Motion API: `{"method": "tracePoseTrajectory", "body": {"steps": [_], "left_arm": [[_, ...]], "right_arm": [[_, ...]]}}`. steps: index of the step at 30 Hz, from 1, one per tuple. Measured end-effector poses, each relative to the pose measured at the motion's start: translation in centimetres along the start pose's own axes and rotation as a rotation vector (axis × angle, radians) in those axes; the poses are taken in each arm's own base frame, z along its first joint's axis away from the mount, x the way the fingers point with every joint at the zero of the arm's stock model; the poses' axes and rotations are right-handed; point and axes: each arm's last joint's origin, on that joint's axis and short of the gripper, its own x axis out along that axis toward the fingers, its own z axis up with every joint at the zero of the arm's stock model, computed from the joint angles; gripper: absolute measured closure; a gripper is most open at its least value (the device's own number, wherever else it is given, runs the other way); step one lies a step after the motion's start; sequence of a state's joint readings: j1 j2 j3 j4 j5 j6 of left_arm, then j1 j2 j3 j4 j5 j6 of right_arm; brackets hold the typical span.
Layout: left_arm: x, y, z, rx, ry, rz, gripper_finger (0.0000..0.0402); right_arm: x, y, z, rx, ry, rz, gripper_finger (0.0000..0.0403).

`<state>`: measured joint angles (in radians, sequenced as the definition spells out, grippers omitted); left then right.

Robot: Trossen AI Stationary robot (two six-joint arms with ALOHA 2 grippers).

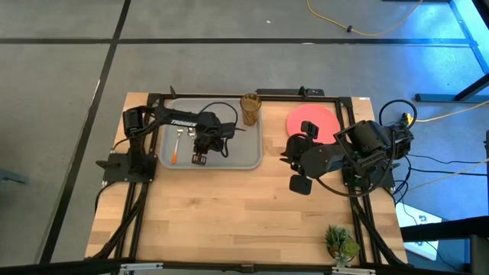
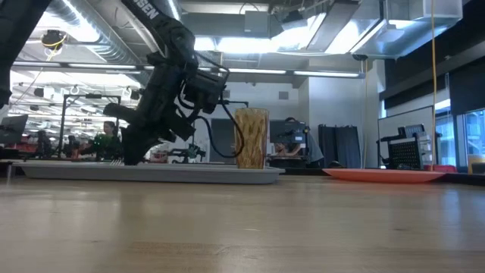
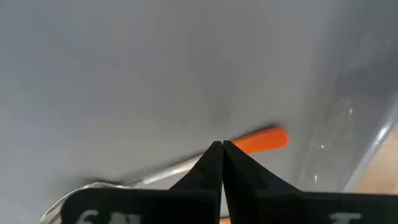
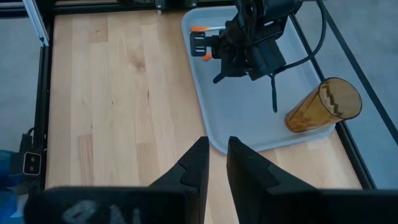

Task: Pick and place plate/cup/fork/spoon on tray
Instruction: Put the orange spoon to the right side of the orange fork on the gray serving tray

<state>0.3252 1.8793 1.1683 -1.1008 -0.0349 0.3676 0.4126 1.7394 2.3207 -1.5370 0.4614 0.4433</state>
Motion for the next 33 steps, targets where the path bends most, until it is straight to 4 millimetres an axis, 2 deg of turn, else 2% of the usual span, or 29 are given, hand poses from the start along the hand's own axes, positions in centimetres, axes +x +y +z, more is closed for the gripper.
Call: {"method": "tracePoseTrajectory", "body": {"steps": [11, 20, 33], "left_arm": [[1.3, -0.4, -0.6, 0.006, 0.037, -0.012, 0.0401], [1.3, -0.5, -1.0, 0.012, 0.073, -0.021, 0.0401], [1.4, 1.0, -2.2, -0.048, 0.129, -0.038, 0.0401]], "right_arm": [[0.0, 0.0, 0.0, -0.001, 0.000, 0.001, 0.0344], [0.0, 0.0, 0.0, -0.001, 0.001, 0.001, 0.0344], [0.0, 0.0, 0.0, 0.000, 0.001, 0.001, 0.0344]]}}
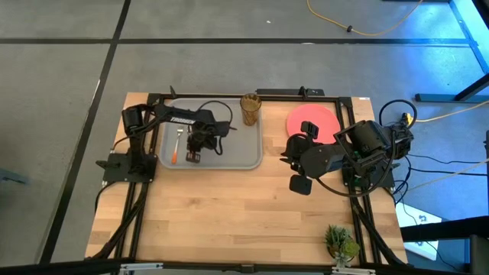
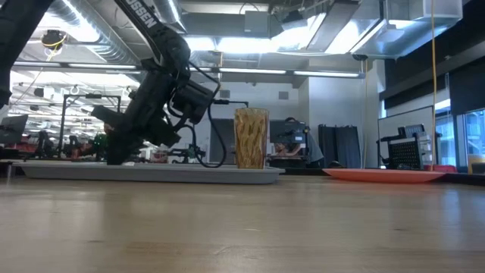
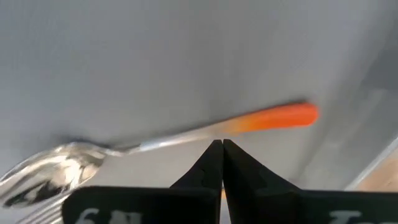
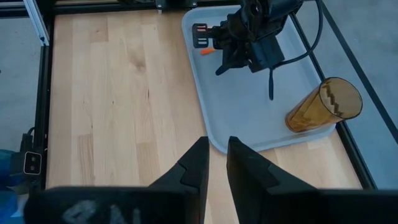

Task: Pick and place plate/cup/fork/spoon on tray
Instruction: Put the orange spoon to the right side of the orange fork on the gray serving tray

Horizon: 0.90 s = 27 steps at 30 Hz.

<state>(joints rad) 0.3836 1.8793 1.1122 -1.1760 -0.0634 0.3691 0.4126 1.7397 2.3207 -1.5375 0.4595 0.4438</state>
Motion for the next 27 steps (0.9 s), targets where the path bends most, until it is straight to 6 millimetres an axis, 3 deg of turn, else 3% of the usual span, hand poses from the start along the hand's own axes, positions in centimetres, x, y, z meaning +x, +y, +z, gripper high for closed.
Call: {"method": "tracePoseTrajectory", "body": {"steps": [6, 13, 27], "left_arm": [[-0.1, 0.2, -0.1, -0.012, -0.002, 0.008, 0.0401], [-1.5, 0.0, 0.9, -0.036, -0.134, -0.043, 0.0401], [-0.2, -0.4, 0.6, -0.016, -0.105, -0.042, 0.0401]], "right_arm": [[0.0, 0.0, 0.0, -0.002, 0.000, 0.000, 0.0344], [0.0, 0.0, 0.0, -0.003, 0.000, 0.000, 0.0344], [0.0, 0.0, 0.0, -0.003, 0.000, -0.001, 0.0344]]}}
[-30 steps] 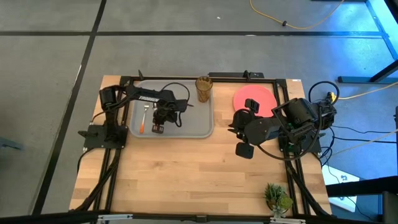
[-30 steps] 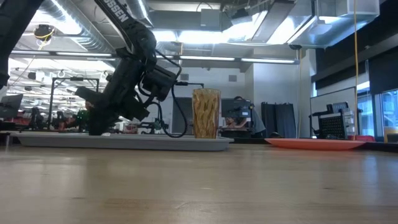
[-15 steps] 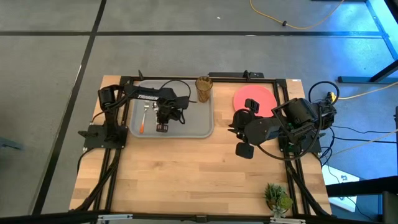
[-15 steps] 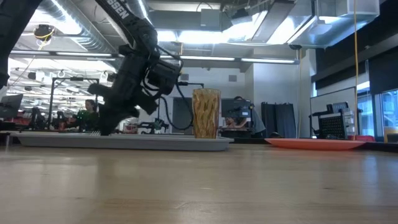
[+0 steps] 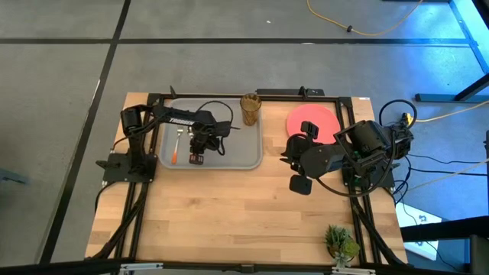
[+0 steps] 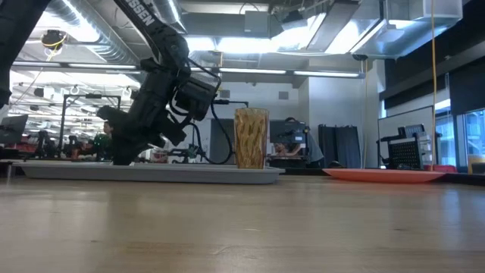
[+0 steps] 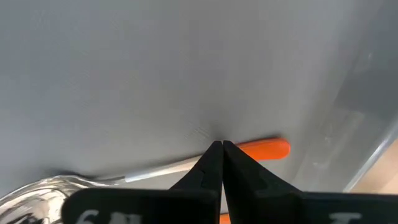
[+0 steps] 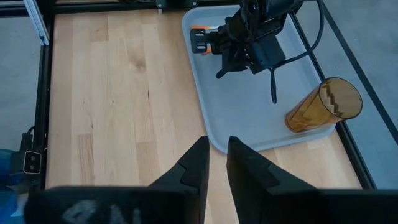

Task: Pick and place plate/cup/fork/spoon on tray
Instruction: Put the orange spoon to the right side of the orange fork on the gray serving tray, then put the pink plate to the right side of the orange spoon on the gray serving tray

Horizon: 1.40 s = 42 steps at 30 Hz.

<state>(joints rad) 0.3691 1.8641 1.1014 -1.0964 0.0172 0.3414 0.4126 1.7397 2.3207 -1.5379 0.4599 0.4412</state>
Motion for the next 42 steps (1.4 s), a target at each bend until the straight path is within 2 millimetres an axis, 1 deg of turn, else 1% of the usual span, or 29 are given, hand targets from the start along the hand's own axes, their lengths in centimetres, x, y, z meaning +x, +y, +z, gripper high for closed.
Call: {"method": "tracePoseTrajectory", "body": {"steps": [9, 12, 16, 20, 25, 28, 31, 34, 38, 40, 42], "left_arm": [[1.2, -0.1, -0.9, -0.027, 0.042, -0.013, 0.0401], [1.2, 0.0, -1.0, -0.044, 0.042, -0.016, 0.0401], [0.6, 0.2, -0.4, -0.058, 0.013, -0.009, 0.0401], [-0.4, 0.4, 0.3, -0.076, -0.028, 0.009, 0.0401], [-1.8, 0.3, 0.6, -0.099, -0.025, 0.008, 0.0401], [-3.6, 0.0, 0.7, -0.100, -0.066, 0.009, 0.0401], [-6.2, -0.9, 0.6, -0.110, -0.168, -0.001, 0.0401], [-9.6, -2.3, -0.1, -0.116, -0.304, 0.027, 0.0401], [-13.5, -4.9, -2.2, -0.101, -0.506, 0.061, 0.0401], [-15.1, -6.3, -3.4, -0.095, -0.614, 0.064, 0.0401], [-16.4, -7.7, -4.8, -0.083, -0.700, 0.060, 0.0401]], "right_arm": [[0.0, 0.0, 0.0, 0.000, 0.000, 0.000, 0.0344], [0.0, 0.0, 0.0, -0.001, 0.000, 0.000, 0.0344], [0.0, 0.0, 0.0, -0.003, 0.000, 0.000, 0.0344], [0.0, 0.0, 0.0, -0.004, 0.001, 0.000, 0.0344], [0.0, -0.1, -0.2, -0.013, 0.022, -0.011, 0.0344], [0.0, -0.2, -0.3, -0.007, 0.022, -0.027, 0.0344], [-0.4, -0.5, -0.3, 0.035, 0.008, -0.032, 0.0344], [-1.2, -1.3, -0.4, 0.106, -0.015, -0.035, 0.0344], [-1.9, -2.3, -0.4, 0.167, -0.035, -0.046, 0.0344], [-1.7, -2.7, -0.6, 0.192, -0.017, -0.044, 0.0344], [-1.0, -2.8, -0.9, 0.193, 0.032, -0.023, 0.0344]]}}
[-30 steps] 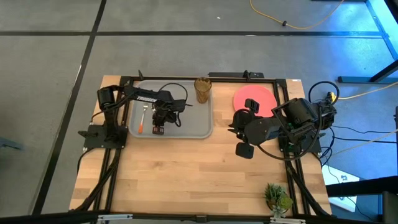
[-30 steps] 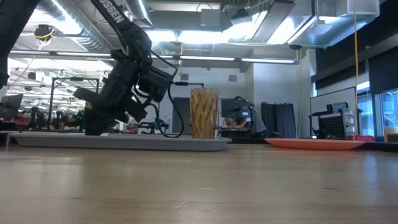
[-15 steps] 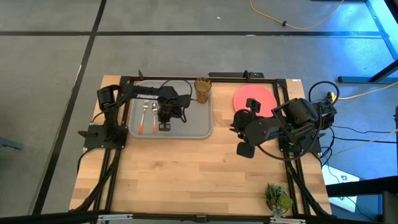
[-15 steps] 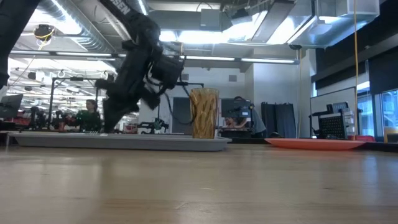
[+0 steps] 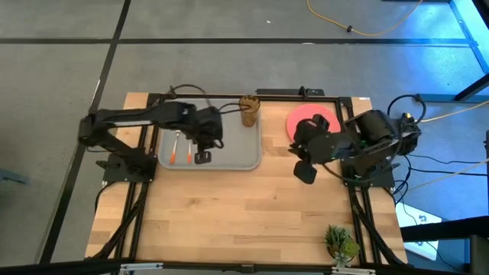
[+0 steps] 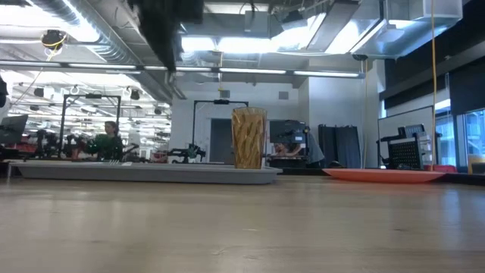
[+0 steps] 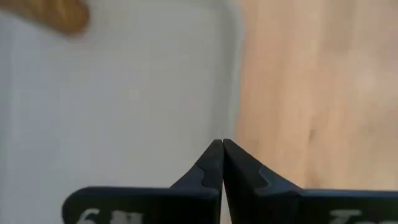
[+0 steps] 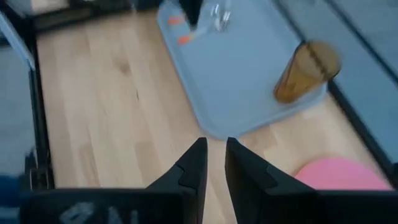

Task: Pick and place plate/cup/fork/spoon on tray
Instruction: Put the pink plate to the right side of the orange spoon on the gray serving tray

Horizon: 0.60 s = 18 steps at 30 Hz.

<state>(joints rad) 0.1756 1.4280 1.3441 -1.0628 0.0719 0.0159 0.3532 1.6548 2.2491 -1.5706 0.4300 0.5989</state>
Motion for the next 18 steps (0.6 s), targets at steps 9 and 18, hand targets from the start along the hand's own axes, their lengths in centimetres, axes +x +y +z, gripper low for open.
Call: {"method": "tracePoseTrajectory", "body": {"steps": [9, 18], "left_arm": [[-7.0, -4.3, -3.0, 0.020, -0.260, 0.034, 0.0401], [-10.7, -5.3, -5.6, 0.054, -0.395, 0.042, 0.0401]], "right_arm": [[5.1, -0.5, -1.1, 0.129, 0.237, -0.032, 0.0344], [11.4, -3.0, -3.5, 0.226, 0.422, -0.259, 0.0324]]}}
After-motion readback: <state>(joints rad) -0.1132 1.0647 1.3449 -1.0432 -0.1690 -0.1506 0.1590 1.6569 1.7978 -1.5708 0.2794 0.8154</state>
